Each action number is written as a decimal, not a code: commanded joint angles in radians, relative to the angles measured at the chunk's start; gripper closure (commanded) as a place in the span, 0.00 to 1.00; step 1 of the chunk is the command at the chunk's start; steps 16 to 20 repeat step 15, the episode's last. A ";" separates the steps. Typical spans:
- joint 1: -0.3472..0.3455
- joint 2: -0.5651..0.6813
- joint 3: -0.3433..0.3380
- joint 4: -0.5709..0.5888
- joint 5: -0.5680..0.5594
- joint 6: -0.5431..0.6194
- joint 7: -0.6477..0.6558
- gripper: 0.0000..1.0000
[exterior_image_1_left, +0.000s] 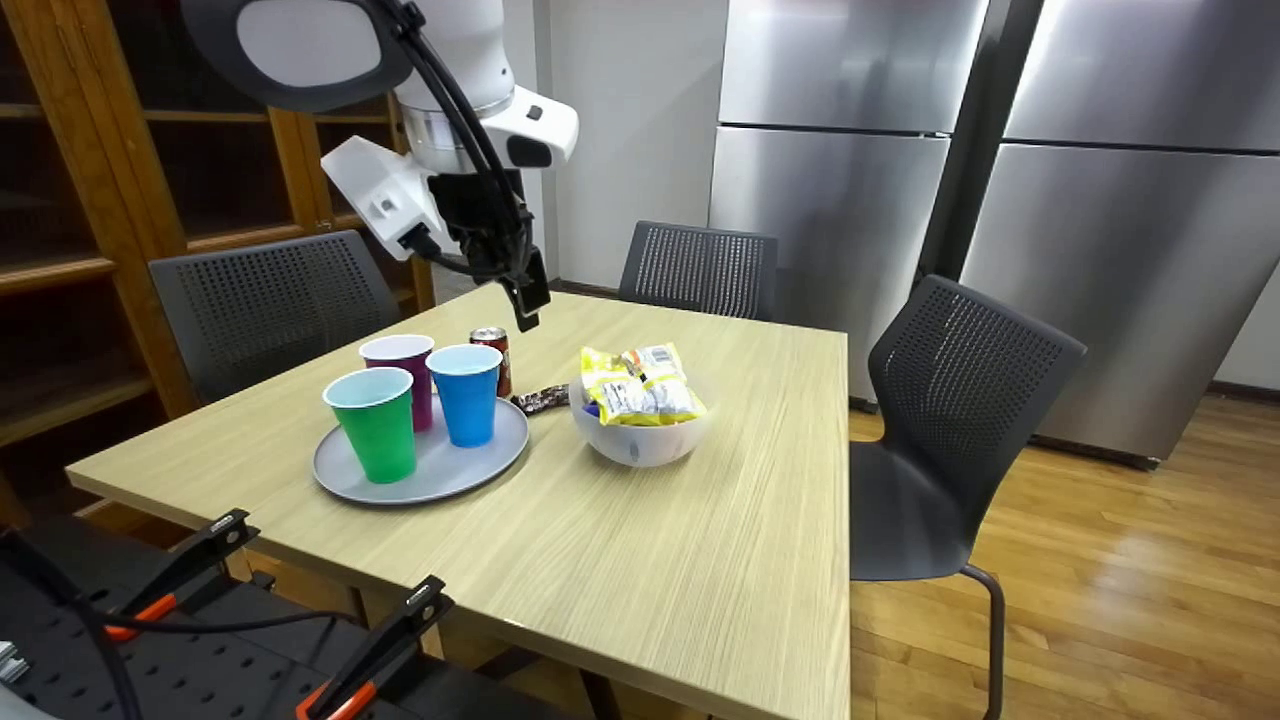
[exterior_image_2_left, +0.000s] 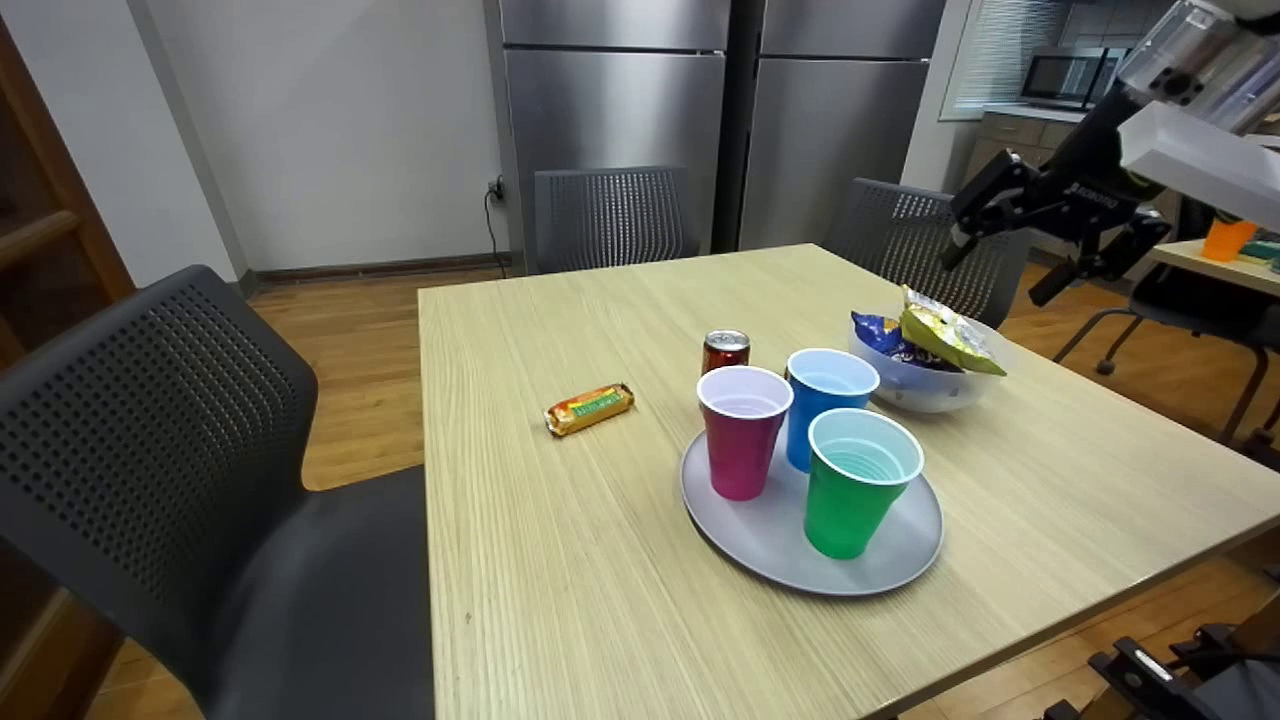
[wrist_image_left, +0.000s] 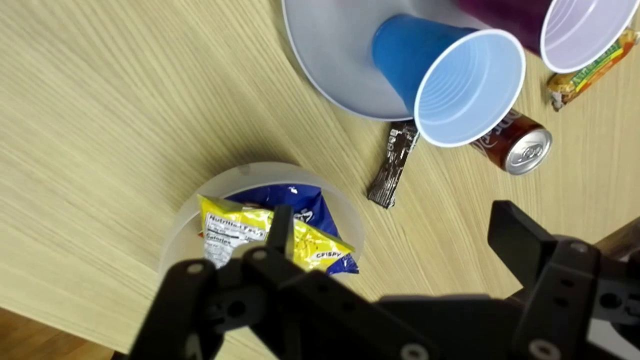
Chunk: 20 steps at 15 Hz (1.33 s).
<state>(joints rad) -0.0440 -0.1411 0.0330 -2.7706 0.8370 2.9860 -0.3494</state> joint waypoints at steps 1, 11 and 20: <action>-0.007 -0.006 -0.008 0.000 0.000 -0.002 -0.010 0.00; -0.015 -0.014 -0.014 0.000 0.000 -0.007 -0.020 0.00; -0.015 -0.014 -0.014 0.000 0.000 -0.007 -0.020 0.00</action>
